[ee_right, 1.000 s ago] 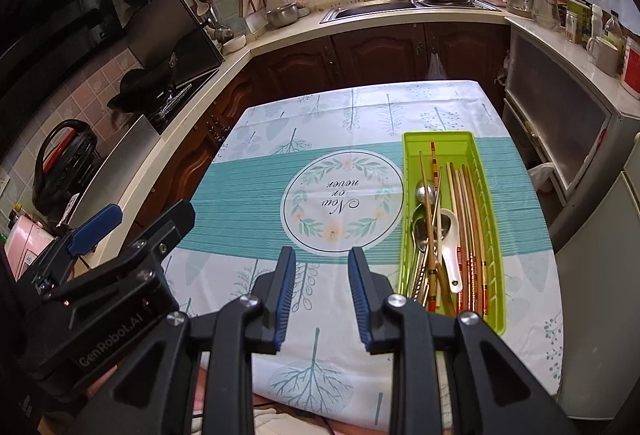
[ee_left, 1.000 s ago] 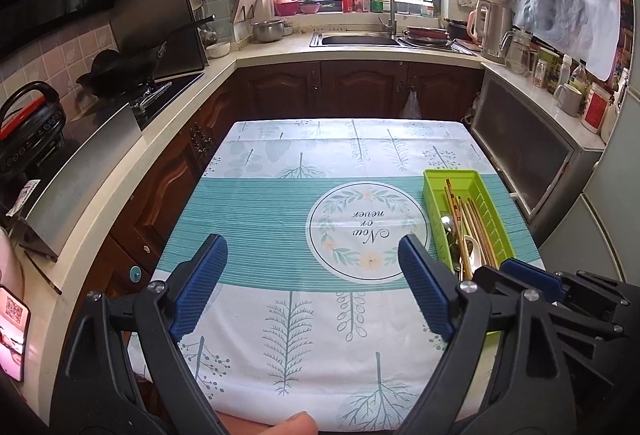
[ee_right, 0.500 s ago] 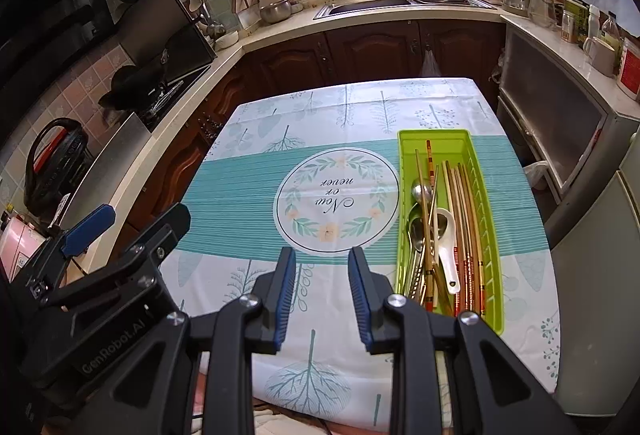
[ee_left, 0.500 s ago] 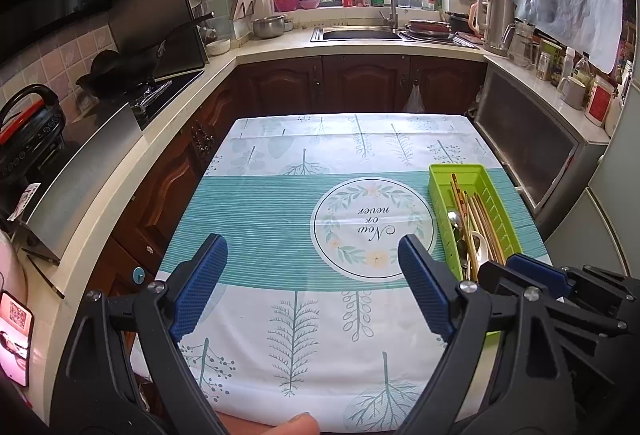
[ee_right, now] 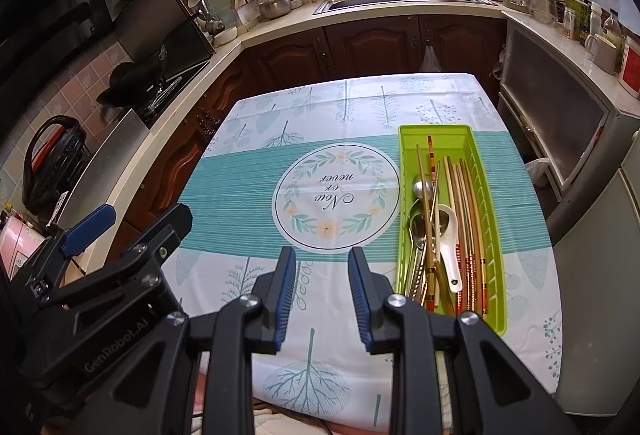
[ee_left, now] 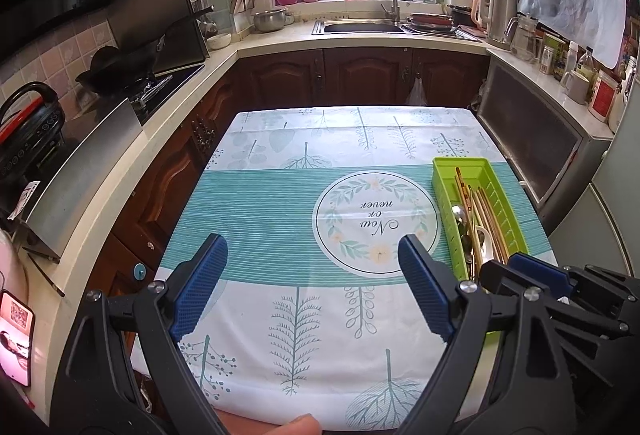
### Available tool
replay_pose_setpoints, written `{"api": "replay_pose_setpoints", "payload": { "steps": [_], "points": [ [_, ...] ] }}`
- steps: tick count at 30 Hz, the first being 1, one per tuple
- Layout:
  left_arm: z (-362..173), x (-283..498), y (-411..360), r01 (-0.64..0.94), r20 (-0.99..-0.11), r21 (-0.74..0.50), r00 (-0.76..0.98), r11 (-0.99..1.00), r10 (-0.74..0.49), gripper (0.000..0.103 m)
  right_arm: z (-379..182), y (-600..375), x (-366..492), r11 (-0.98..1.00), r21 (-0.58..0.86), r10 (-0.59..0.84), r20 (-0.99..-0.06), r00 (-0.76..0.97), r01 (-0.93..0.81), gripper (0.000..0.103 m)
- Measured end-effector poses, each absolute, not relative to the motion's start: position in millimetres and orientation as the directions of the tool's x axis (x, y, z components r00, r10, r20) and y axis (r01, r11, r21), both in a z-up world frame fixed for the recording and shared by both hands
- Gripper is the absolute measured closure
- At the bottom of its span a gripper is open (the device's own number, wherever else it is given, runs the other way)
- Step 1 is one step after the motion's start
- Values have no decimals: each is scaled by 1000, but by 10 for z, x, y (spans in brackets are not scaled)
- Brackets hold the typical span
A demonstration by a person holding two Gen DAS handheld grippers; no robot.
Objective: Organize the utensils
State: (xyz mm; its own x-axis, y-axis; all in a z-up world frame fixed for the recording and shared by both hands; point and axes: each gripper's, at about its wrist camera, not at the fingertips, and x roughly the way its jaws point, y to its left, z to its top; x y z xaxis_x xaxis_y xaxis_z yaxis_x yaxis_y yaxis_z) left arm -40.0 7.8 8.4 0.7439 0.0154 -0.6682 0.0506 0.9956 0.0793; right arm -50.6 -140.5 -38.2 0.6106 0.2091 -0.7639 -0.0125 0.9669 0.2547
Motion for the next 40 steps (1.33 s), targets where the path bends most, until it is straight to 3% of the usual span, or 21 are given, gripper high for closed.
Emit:
{"api": "replay_pose_setpoints", "payload": {
  "steps": [40],
  "points": [
    [1, -447, 147, 49, -679, 82, 734, 995, 20, 17, -398, -1396, -502, 966, 257, 212, -767, 606, -12, 76]
  ]
}}
